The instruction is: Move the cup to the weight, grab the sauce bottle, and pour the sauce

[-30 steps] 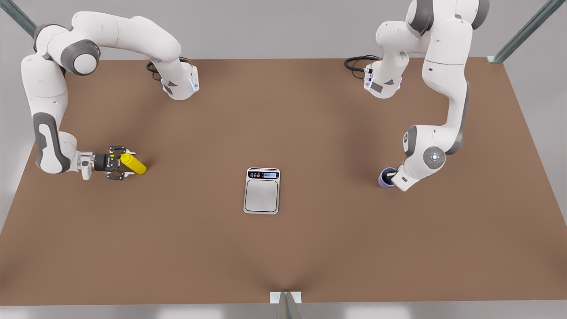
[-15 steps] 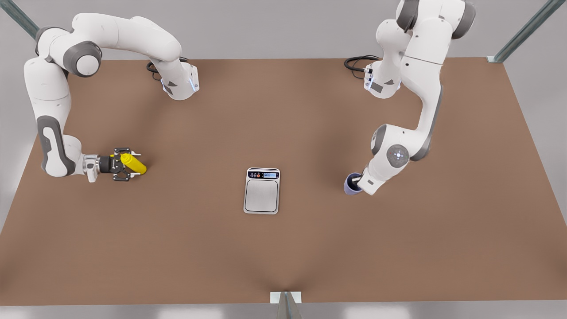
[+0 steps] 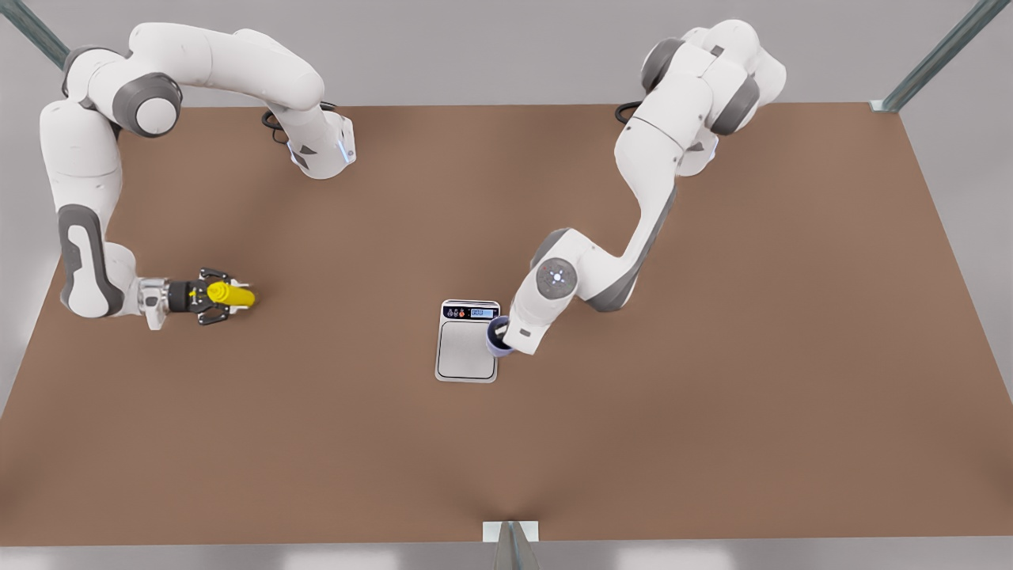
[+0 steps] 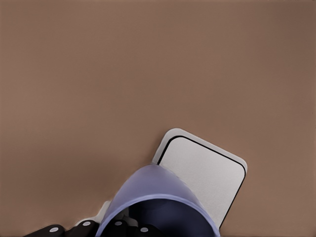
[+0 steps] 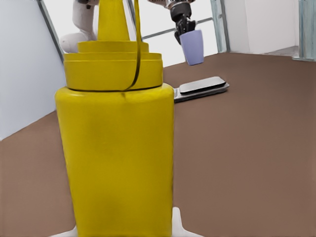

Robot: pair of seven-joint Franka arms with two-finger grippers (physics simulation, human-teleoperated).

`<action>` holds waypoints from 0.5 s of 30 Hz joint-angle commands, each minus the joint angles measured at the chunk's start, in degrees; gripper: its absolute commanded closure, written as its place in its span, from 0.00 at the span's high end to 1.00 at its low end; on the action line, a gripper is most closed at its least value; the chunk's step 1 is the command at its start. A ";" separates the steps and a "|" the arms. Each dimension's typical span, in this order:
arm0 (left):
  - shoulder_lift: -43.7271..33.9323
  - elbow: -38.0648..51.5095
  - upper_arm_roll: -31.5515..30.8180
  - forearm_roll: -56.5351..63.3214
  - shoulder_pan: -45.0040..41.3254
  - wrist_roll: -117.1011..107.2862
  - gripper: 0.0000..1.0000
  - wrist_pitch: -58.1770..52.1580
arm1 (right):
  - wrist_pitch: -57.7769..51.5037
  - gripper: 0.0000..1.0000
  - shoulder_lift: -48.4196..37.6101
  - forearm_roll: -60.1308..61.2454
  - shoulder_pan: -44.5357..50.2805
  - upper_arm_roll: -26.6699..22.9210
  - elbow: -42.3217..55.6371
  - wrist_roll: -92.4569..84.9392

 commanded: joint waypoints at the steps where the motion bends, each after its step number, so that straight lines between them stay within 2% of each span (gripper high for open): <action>1: 0.84 1.12 0.00 -0.71 -0.55 -0.85 0.21 0.00 | -0.86 0.54 -0.37 0.05 0.56 -0.01 1.84 2.31; 6: 9.54 12.37 0.26 3.33 -4.59 -8.68 0.21 0.00 | -1.83 0.54 -2.40 -1.18 5.83 -0.19 15.82 14.71; 8: 11.12 13.69 0.35 5.44 -5.56 -10.35 0.22 0.26 | -0.60 0.54 -2.57 -1.80 8.64 -0.19 19.16 18.22; 9: 11.12 13.78 0.26 5.44 -5.56 -10.79 0.27 0.61 | 0.81 0.54 -4.15 -4.34 11.80 -0.28 21.71 21.57; 10: 12.53 16.32 0.35 5.53 -5.56 -11.58 0.42 0.61 | 4.23 0.54 -6.52 -6.27 14.26 -0.28 21.89 25.34; 11: 12.88 16.68 0.35 5.62 -5.65 -11.49 0.49 0.61 | 8.10 0.54 -8.28 -9.00 15.59 -0.10 21.62 26.75; 12: 12.88 16.68 0.35 5.62 -5.65 -11.49 0.61 0.70 | 8.90 0.54 -9.34 -12.60 16.90 1.04 21.98 32.55; 13: 12.88 16.68 0.35 5.71 -5.65 -11.32 0.65 0.70 | 12.67 0.54 -11.62 -16.91 16.99 4.55 21.54 37.38; 15: 12.79 16.68 0.35 5.71 -5.65 -11.05 0.66 0.79 | 18.30 0.54 -13.73 -29.48 16.12 13.60 20.14 48.98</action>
